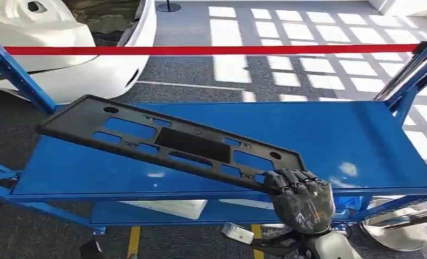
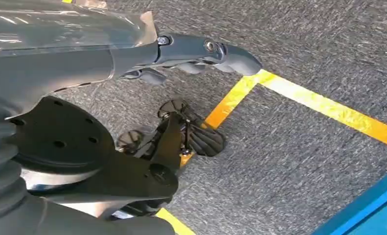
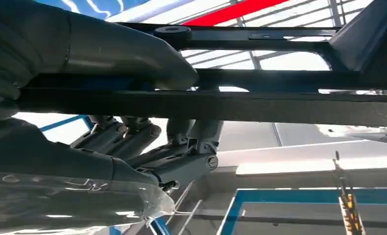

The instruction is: Take the parts from the cabinet and place them on the table.

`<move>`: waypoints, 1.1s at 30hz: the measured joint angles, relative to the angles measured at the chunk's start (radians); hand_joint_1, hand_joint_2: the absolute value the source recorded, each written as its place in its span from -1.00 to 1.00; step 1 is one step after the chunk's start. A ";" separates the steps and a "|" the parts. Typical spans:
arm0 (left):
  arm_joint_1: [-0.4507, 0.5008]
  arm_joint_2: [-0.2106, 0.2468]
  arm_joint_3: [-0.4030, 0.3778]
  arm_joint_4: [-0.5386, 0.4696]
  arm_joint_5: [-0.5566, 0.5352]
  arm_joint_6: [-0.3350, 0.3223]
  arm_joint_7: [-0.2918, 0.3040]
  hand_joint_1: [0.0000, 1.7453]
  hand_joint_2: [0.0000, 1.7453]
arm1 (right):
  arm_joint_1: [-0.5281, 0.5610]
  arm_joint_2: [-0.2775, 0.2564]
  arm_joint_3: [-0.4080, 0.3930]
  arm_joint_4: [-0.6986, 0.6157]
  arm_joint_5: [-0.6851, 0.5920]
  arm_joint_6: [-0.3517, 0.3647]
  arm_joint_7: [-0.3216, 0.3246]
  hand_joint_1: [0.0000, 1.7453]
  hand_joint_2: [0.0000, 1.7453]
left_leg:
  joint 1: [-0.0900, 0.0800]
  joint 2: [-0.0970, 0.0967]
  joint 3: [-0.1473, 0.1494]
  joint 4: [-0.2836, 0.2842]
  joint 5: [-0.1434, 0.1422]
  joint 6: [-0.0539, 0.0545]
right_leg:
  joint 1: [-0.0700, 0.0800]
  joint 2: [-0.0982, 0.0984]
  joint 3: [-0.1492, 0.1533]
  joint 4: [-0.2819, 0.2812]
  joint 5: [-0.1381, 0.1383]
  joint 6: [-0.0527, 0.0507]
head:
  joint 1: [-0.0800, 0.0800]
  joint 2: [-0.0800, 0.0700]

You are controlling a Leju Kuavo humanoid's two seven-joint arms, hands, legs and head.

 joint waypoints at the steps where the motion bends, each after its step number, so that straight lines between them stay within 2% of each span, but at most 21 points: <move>1: -0.002 0.000 0.000 0.000 0.000 0.000 0.000 -1.00 1.00 | -0.001 0.000 0.000 -0.001 0.000 0.000 0.000 1.00 1.00 | -0.004 -0.001 -0.007 0.001 0.002 -0.009 | 0.007 0.004 0.013 -0.017 -0.006 -0.007 | -0.001 0.000; 4: -0.001 0.000 0.000 0.000 0.000 0.000 0.000 -1.00 1.00 | -0.001 0.000 0.000 -0.003 0.000 0.000 0.001 1.00 1.00 | -0.001 -0.001 -0.013 0.000 0.013 -0.026 | 0.011 0.005 0.004 -0.019 -0.004 -0.019 | -0.002 0.000; 5: 0.000 0.000 0.000 0.000 0.000 0.000 0.000 -1.00 1.00 | -0.001 0.001 0.000 -0.003 0.000 0.000 0.001 1.00 1.00 | -0.003 -0.002 -0.016 0.000 0.015 -0.033 | 0.007 0.002 0.001 -0.027 0.004 -0.031 | -0.002 0.000; 7: -0.002 0.000 0.000 0.000 0.000 0.000 -0.001 -1.00 1.00 | -0.001 0.005 0.001 -0.004 0.000 0.000 0.001 1.00 1.00 | 0.000 -0.002 -0.033 0.046 -0.050 -0.040 | 0.003 -0.003 -0.010 -0.033 0.017 -0.051 | -0.003 0.000; 9: -0.002 0.001 0.000 0.000 0.000 0.000 -0.001 -1.00 1.00 | 0.000 0.008 0.004 -0.003 0.000 0.000 0.001 1.00 1.00 | 0.003 -0.002 -0.088 0.208 -0.153 -0.046 | 0.008 -0.006 -0.028 -0.032 0.028 -0.060 | -0.003 0.000; 10: -0.001 0.001 0.000 0.000 0.000 0.000 -0.001 -1.00 1.00 | -0.001 0.008 0.005 -0.003 0.000 0.000 0.001 1.00 1.00 | 0.003 -0.002 -0.109 0.276 -0.182 -0.048 | 0.009 -0.008 -0.037 -0.031 0.034 -0.061 | -0.003 0.000; 11: 0.000 0.001 0.000 0.000 0.000 0.000 -0.001 -1.00 1.00 | 0.000 0.008 0.005 -0.003 0.000 0.000 0.001 1.00 1.00 | 0.003 -0.002 -0.112 0.308 -0.184 -0.049 | 0.010 -0.008 -0.046 -0.030 0.041 -0.060 | -0.003 0.000; 13: -0.001 0.003 0.000 0.000 0.000 0.000 -0.001 -1.00 1.00 | 0.000 0.008 0.006 -0.003 0.001 0.000 0.001 1.00 1.00 | 0.006 -0.002 -0.054 0.229 -0.126 -0.048 | 0.010 -0.008 -0.063 -0.028 0.052 -0.056 | -0.003 0.000; 15: -0.004 0.006 0.001 0.000 0.000 0.000 -0.001 -1.00 1.00 | -0.001 0.008 0.007 -0.003 0.001 0.000 0.004 1.00 1.00 | 0.010 -0.001 0.059 0.043 -0.058 -0.049 | 0.008 -0.007 -0.074 -0.021 0.062 -0.045 | -0.003 0.000; 16: -0.007 0.006 0.001 0.000 0.000 0.001 0.000 -1.00 1.00 | -0.001 0.008 0.007 -0.003 0.000 0.000 0.006 1.00 1.00 | 0.009 -0.001 0.094 -0.020 -0.067 -0.051 | 0.014 -0.006 -0.082 -0.014 0.066 -0.039 | -0.004 0.000; 20: -0.003 0.010 0.006 0.000 0.000 0.002 0.000 -1.00 1.00 | -0.002 0.008 0.008 -0.003 0.000 0.000 0.010 1.00 1.00 | 0.001 -0.004 0.077 -0.022 -0.051 -0.022 | 0.010 -0.005 -0.087 -0.021 0.100 -0.013 | -0.002 0.000; 21: -0.005 0.010 0.007 0.000 0.000 0.002 0.000 -1.00 1.00 | -0.001 0.008 0.009 -0.002 0.000 0.000 0.010 1.00 1.00 | 0.007 0.003 0.069 -0.025 -0.039 -0.011 | 0.006 -0.006 -0.096 -0.015 0.085 -0.008 | -0.002 0.000; 22: -0.007 0.012 0.008 0.000 0.000 0.002 0.000 -1.00 1.00 | -0.002 0.008 0.011 -0.002 0.000 0.000 0.010 1.00 1.00 | 0.006 0.004 0.055 -0.024 -0.028 0.000 | 0.007 -0.006 -0.107 0.014 0.032 -0.004 | 0.001 0.000; 24: -0.006 0.013 0.008 0.000 0.000 0.002 0.000 -1.00 1.00 | -0.002 0.008 0.012 -0.002 0.000 0.000 0.010 1.00 1.00 | 0.002 0.006 0.032 -0.023 -0.009 0.006 | 0.007 -0.006 -0.139 0.152 -0.084 0.000 | 0.001 0.000; 25: -0.005 0.013 0.009 0.000 0.000 0.002 0.000 -1.00 1.00 | -0.001 0.008 0.013 0.000 0.000 0.000 0.011 1.00 1.00 | -0.001 0.007 0.020 -0.022 0.000 0.008 | 0.007 -0.006 -0.154 0.232 -0.122 0.002 | 0.000 0.000; 26: -0.005 0.014 0.009 0.000 0.000 0.002 0.000 -1.00 1.00 | -0.001 0.008 0.013 0.002 0.000 0.000 0.011 1.00 1.00 | -0.004 0.008 0.007 -0.020 0.008 0.010 | 0.007 -0.006 -0.156 0.283 -0.131 0.001 | 0.000 0.000; 27: -0.004 0.015 0.010 0.000 0.000 0.002 0.000 -1.00 1.00 | -0.001 0.008 0.013 0.003 0.000 0.000 0.011 1.00 1.00 | -0.007 0.008 -0.003 -0.018 0.014 0.010 | 0.007 -0.006 -0.142 0.287 -0.118 -0.001 | 0.000 0.000; 28: -0.005 0.016 0.010 0.000 0.000 0.002 0.000 -1.00 1.00 | -0.001 0.008 0.014 0.003 0.000 0.000 0.012 1.00 1.00 | -0.012 0.008 -0.016 -0.015 0.022 0.011 | 0.009 -0.005 -0.098 0.245 -0.085 -0.006 | 0.000 0.000; 30: -0.005 0.016 0.010 0.000 0.000 0.002 0.000 -1.00 1.00 | -0.004 0.008 0.014 0.003 0.000 0.000 0.013 1.00 1.00 | -0.019 0.005 -0.032 -0.013 0.036 0.012 | 0.018 -0.002 0.030 0.059 -0.029 -0.031 | 0.000 0.000; 31: -0.005 0.015 0.010 0.000 0.000 0.002 0.000 -1.00 1.00 | -0.006 0.008 0.015 0.002 0.000 0.000 0.014 1.00 1.00 | -0.020 0.005 -0.036 -0.013 0.042 0.010 | 0.027 0.001 0.088 -0.031 -0.045 -0.049 | -0.001 0.000; 33: -0.006 0.016 0.011 0.000 0.000 0.001 0.000 -1.00 1.00 | -0.008 0.008 0.015 0.000 0.000 0.000 0.016 1.00 1.00 | -0.018 0.006 -0.044 -0.012 0.056 -0.002 | 0.032 0.001 0.107 -0.079 -0.049 -0.052 | -0.001 0.000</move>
